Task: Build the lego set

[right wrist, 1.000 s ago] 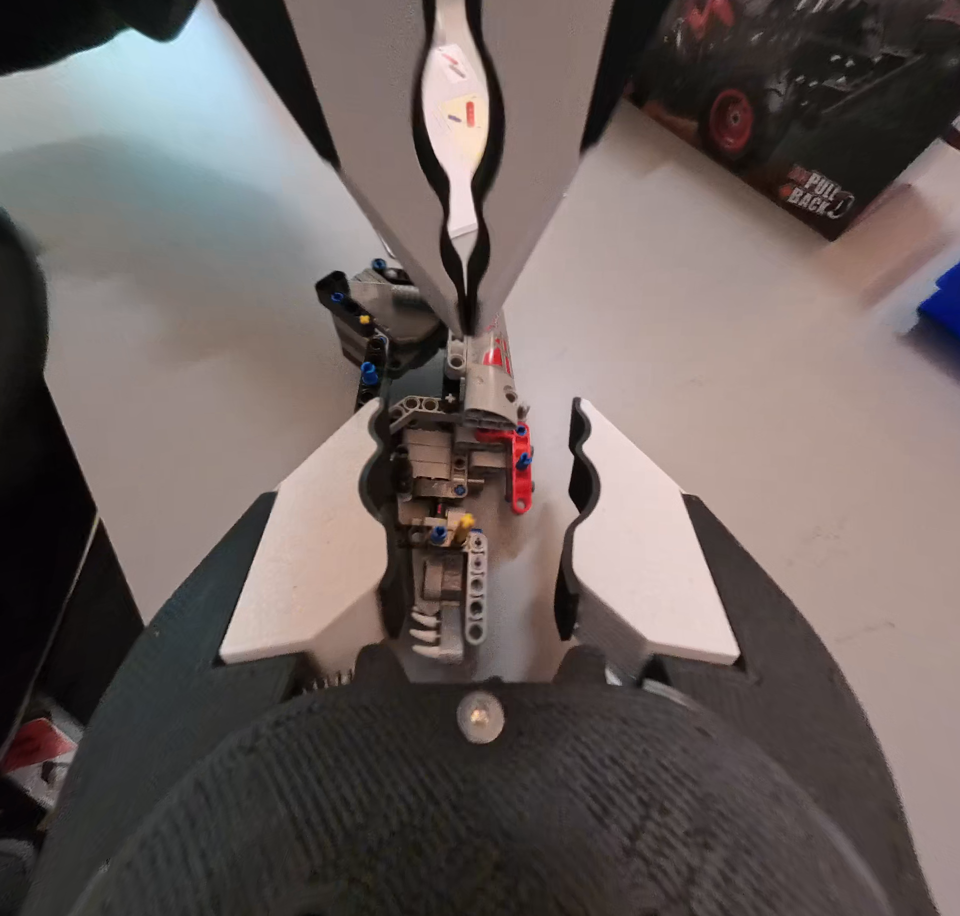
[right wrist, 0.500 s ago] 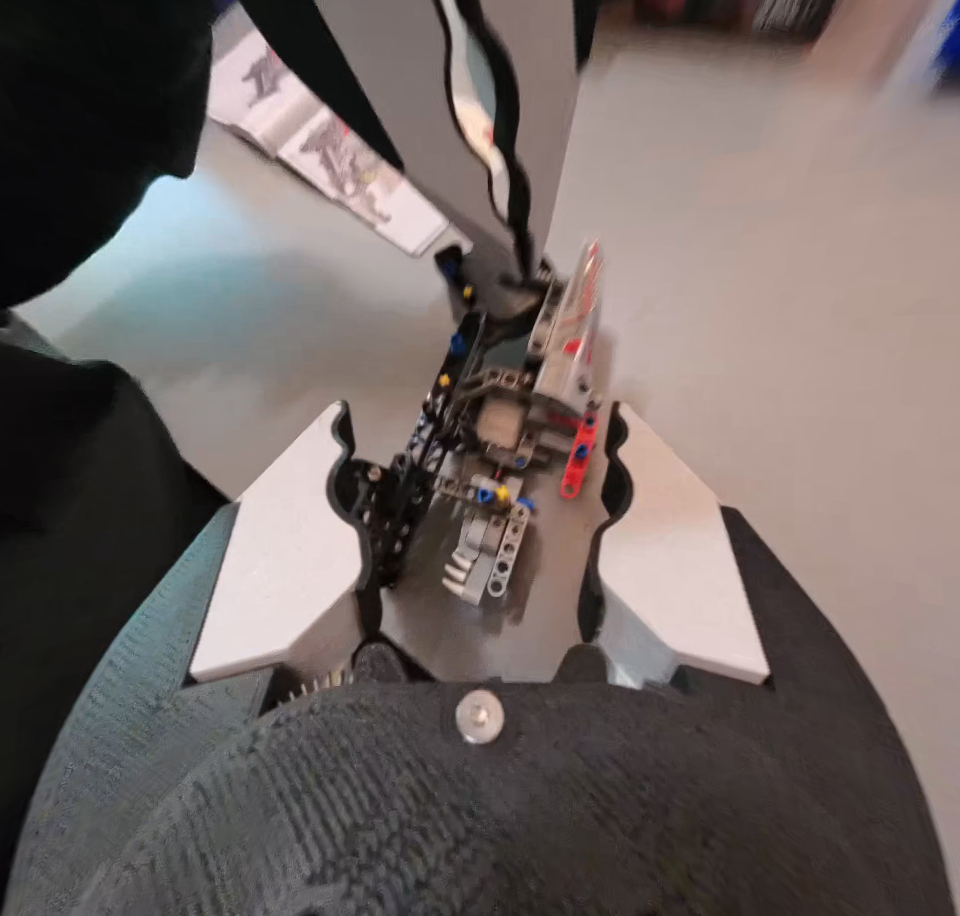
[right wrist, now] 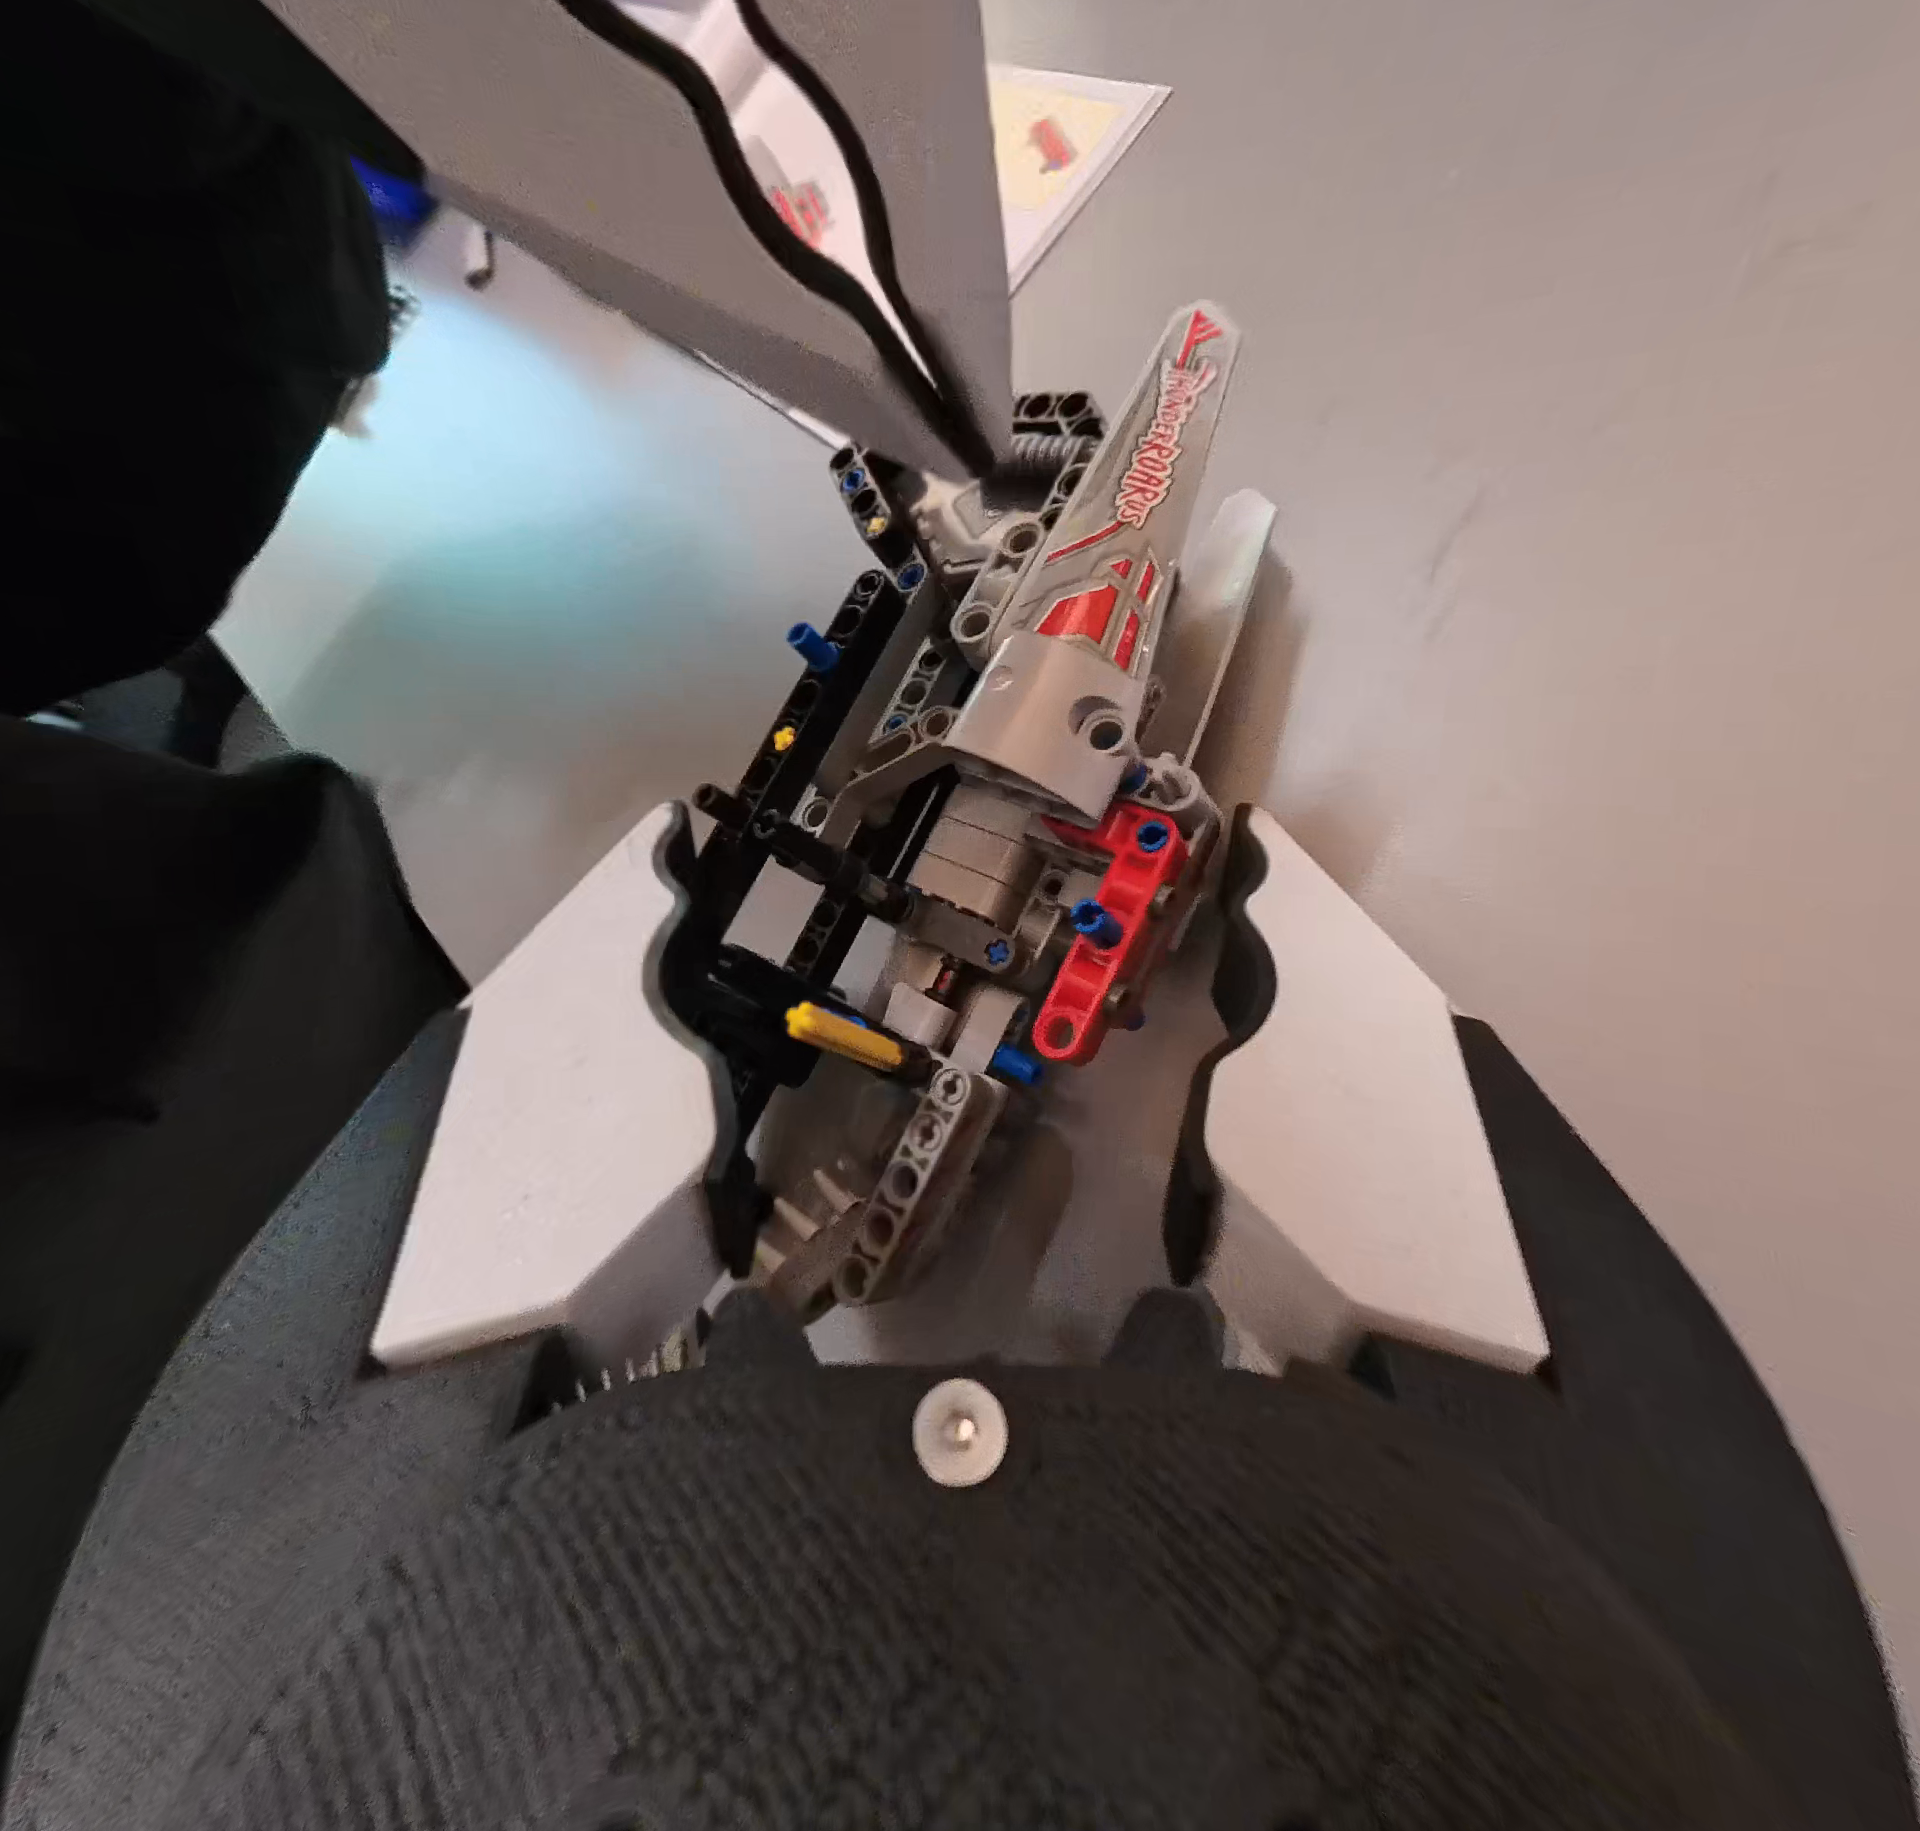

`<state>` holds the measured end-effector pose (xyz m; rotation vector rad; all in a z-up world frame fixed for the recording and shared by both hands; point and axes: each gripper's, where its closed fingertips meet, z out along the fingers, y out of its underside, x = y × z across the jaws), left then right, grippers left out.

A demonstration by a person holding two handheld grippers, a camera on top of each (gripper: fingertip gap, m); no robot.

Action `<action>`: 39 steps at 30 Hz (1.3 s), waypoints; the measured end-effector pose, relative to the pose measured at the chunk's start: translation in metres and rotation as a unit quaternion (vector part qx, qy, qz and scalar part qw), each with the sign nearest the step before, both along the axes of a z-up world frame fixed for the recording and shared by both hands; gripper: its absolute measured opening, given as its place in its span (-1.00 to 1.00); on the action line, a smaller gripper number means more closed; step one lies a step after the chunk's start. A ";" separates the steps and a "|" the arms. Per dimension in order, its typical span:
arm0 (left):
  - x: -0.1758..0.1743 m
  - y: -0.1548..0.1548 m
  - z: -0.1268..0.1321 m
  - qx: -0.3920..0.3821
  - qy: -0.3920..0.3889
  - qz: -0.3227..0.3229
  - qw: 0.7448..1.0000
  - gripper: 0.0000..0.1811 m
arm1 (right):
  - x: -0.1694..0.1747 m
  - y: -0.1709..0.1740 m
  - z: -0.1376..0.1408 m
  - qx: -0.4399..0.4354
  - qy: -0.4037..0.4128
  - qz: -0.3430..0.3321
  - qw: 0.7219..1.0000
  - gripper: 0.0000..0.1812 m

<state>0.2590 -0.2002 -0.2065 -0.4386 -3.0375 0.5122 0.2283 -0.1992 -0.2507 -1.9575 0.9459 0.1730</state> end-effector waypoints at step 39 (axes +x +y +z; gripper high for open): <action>-0.035 0.082 -0.009 -0.218 -0.037 0.049 0.974 -0.53 | -0.001 0.053 0.016 -0.365 -0.472 0.279 0.753 0.06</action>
